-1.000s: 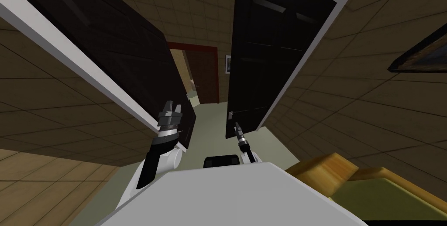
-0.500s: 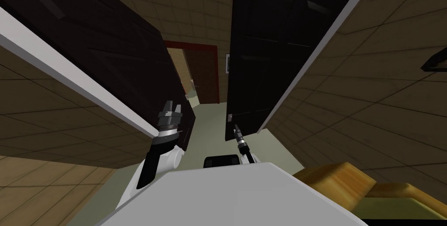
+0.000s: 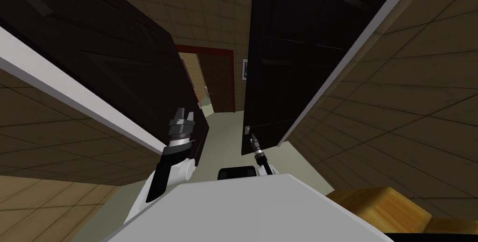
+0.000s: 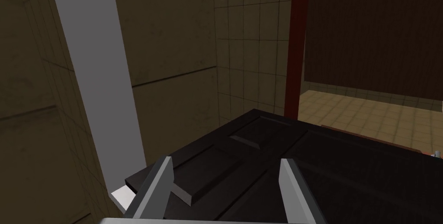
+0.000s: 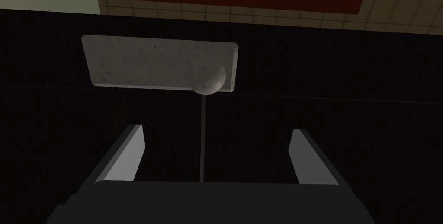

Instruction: Push the door open

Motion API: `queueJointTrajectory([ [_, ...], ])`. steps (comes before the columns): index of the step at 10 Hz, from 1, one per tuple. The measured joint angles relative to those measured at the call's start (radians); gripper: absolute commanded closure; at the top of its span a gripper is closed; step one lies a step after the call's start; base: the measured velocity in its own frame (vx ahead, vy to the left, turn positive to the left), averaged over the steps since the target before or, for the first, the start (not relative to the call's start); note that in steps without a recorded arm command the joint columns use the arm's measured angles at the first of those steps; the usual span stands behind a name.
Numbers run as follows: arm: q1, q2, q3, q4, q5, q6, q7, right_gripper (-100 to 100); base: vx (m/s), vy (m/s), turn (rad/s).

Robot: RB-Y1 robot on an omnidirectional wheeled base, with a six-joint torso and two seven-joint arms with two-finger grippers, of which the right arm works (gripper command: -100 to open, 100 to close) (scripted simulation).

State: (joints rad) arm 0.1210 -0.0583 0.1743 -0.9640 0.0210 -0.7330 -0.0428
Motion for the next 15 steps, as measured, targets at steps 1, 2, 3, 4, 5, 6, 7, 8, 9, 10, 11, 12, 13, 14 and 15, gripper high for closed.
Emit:
queueJointTrajectory([
  [1,-0.007,0.001,-0.003,0.008,-0.001,0.000,0.001,-100,0.204,0.024,0.020],
  [2,-0.011,0.002,-0.006,0.013,-0.002,0.000,0.002,-100,0.193,0.006,0.024],
  [3,-0.015,0.004,-0.009,0.017,-0.003,0.000,0.003,-100,0.208,0.011,0.025],
  [4,-0.022,0.009,-0.013,0.025,-0.004,0.000,0.004,-100,0.212,0.049,0.022],
  [5,-0.025,0.015,-0.015,0.030,-0.005,-0.001,0.005,-100,0.080,0.026,-0.016],
  [6,-0.024,0.015,-0.015,0.030,-0.005,-0.003,0.006,100,-0.017,-0.005,0.013],
  [7,-0.025,0.015,-0.015,0.030,-0.005,-0.002,0.005,100,-0.028,-0.010,0.014],
  [8,-0.027,0.015,-0.016,0.029,-0.005,-0.001,0.005,100,-0.017,-0.008,0.004],
  [9,-0.026,0.015,-0.015,0.030,-0.005,0.000,0.006,100,-0.011,-0.003,-0.002],
  [10,-0.025,0.015,-0.015,0.031,-0.005,0.001,0.006,100,-0.008,0.000,-0.004],
  [11,-0.024,0.015,-0.014,0.031,-0.005,0.001,0.006,100,0.000,0.000,0.000],
  [12,-0.024,0.015,-0.014,0.032,-0.005,0.002,0.006,100,0.088,0.033,-0.021],
  [13,-0.021,0.014,-0.016,0.037,-0.006,0.003,0.007,100,0.146,0.047,-0.037],
  [14,-0.016,0.014,-0.020,0.033,-0.007,0.010,0.010,100,0.143,0.050,-0.031],
  [15,-0.022,0.013,-0.025,0.043,-0.009,0.006,0.012,100,0.155,0.036,-0.015],
])
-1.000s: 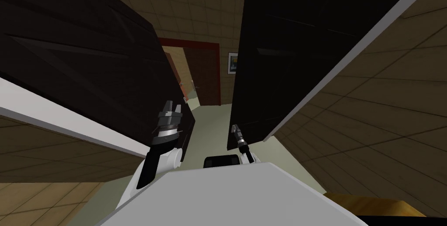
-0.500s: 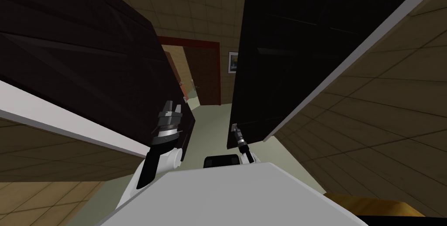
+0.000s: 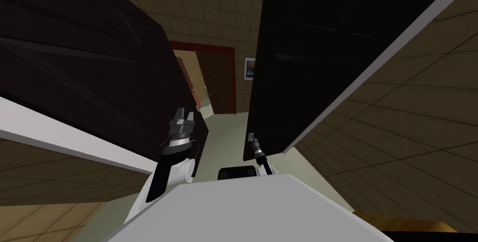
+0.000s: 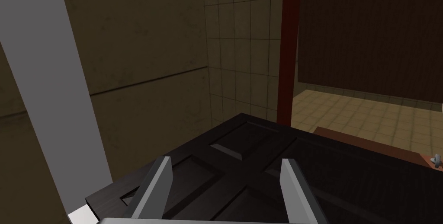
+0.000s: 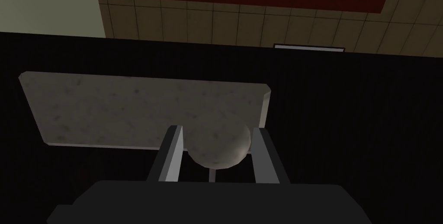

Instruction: Push the door open

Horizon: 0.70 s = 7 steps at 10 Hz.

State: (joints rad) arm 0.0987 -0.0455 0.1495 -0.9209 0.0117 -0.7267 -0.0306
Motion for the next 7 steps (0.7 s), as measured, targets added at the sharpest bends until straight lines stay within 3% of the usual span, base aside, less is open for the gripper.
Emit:
queueJointTrajectory([
  [2,-0.016,-0.002,-0.014,0.027,-0.006,-0.019,0.005,100,0.158,0.048,-0.022],
  [3,-0.008,-0.006,-0.016,0.003,-0.007,-0.008,0.005,100,0.185,0.062,-0.046],
  [4,-0.015,-0.008,-0.025,0.016,-0.010,-0.014,0.007,100,0.216,0.077,-0.077],
  [6,-0.011,-0.023,-0.047,-0.004,-0.021,0.006,0.007,100,0.176,0.072,-0.075],
  [7,-0.012,-0.026,-0.060,-0.002,-0.025,0.001,0.011,100,0.143,0.065,-0.087],
])
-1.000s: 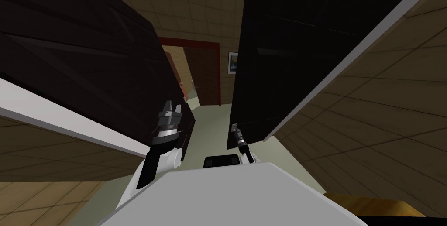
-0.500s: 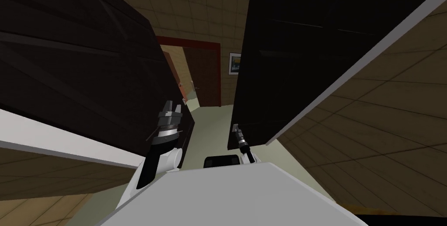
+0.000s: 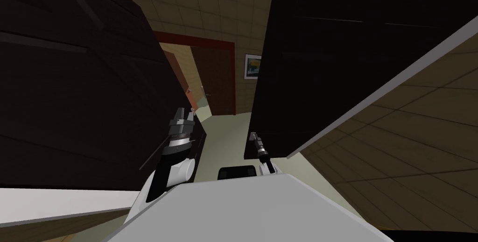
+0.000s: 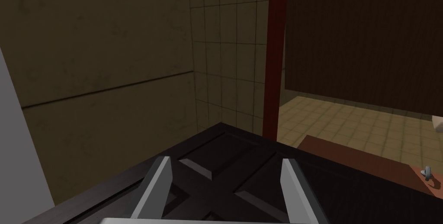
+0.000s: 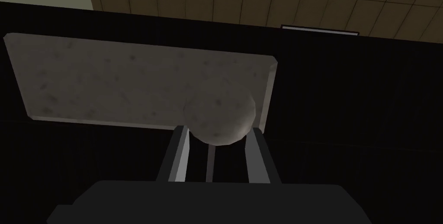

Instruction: Push the door open

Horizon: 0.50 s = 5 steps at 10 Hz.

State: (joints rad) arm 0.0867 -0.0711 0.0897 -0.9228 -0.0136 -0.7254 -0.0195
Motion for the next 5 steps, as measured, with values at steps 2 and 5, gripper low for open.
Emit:
queueJointTrajectory([
  [2,-0.015,0.000,-0.034,0.017,-0.013,-0.006,0.015,-100,0.079,0.055,-0.080],
  [5,-0.006,0.001,-0.032,0.008,-0.015,-0.006,0.013,-100,-0.189,0.059,-0.026],
])
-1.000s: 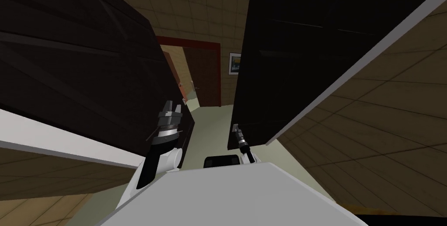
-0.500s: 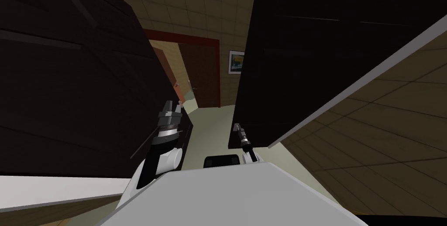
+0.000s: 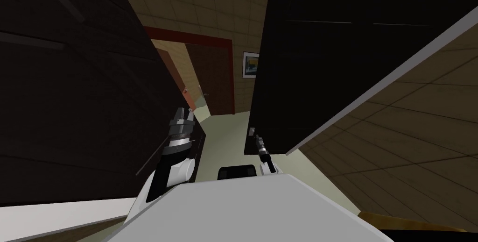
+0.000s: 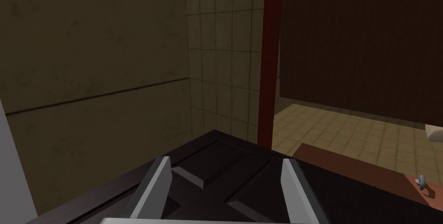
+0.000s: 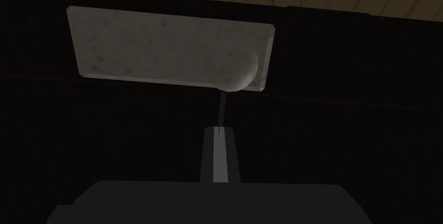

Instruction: Push the door open

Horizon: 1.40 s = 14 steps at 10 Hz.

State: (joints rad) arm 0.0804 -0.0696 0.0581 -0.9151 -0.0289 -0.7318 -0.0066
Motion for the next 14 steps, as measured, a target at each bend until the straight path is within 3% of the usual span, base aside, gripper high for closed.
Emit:
queueJointTrajectory([
  [4,0.020,0.018,0.005,-0.024,-0.005,0.004,-0.004,-100,-0.203,0.057,-0.040],
  [10,0.013,0.009,-0.005,-0.006,-0.008,-0.011,0.000,-100,0.178,0.004,0.023],
  [14,0.005,0.020,-0.015,0.010,-0.011,-0.025,0.006,-100,0.184,0.007,0.018],
])
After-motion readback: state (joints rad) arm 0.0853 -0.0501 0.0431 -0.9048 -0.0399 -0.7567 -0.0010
